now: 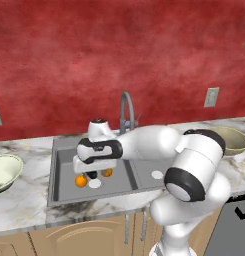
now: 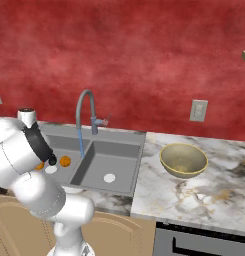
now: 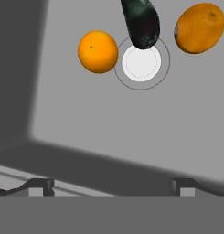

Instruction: Pick the oranges from the sink and place them in one bowl. Place the eggplant in the other bowl. Then turn off the sink faucet.

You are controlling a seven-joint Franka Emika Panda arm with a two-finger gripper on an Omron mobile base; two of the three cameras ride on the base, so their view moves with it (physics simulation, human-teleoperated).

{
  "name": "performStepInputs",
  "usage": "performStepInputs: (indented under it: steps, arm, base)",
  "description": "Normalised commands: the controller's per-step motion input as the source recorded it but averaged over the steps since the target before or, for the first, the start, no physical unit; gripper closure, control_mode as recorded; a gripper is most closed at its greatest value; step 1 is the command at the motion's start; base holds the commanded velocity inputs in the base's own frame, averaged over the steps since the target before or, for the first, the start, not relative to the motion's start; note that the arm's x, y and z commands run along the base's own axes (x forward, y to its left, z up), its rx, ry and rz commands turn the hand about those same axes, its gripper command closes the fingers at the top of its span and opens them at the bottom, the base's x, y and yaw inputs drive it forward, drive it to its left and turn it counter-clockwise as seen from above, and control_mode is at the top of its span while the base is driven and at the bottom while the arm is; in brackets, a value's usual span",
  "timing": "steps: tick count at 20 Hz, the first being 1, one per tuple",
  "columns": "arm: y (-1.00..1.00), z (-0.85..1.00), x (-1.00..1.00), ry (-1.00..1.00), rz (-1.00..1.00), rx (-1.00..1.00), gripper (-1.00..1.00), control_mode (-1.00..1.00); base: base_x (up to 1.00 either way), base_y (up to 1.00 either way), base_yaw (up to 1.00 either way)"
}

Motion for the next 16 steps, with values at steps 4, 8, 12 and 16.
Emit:
performStepInputs:
  steps: [4,8,12,16]
  arm:
    - [0.17,-0.28,0.11,0.0,-0.02,-0.01,-1.0,-1.0]
    - [0.24,-0.21,0.18,0.0,-0.04,-0.03,-1.0,-1.0]
    - [0.16,-0.17,0.31,0.0,-0.03,-0.03,-1.0,-1.0]
    - [0.03,-0.12,0.38,0.0,-0.01,0.0,-1.0,-1.0]
  base:
    - [0.0,0.0,0.0]
    - [0.0,0.0,0.0]
    - [0.0,0.0,0.0]
    - [0.0,0.0,0.0]
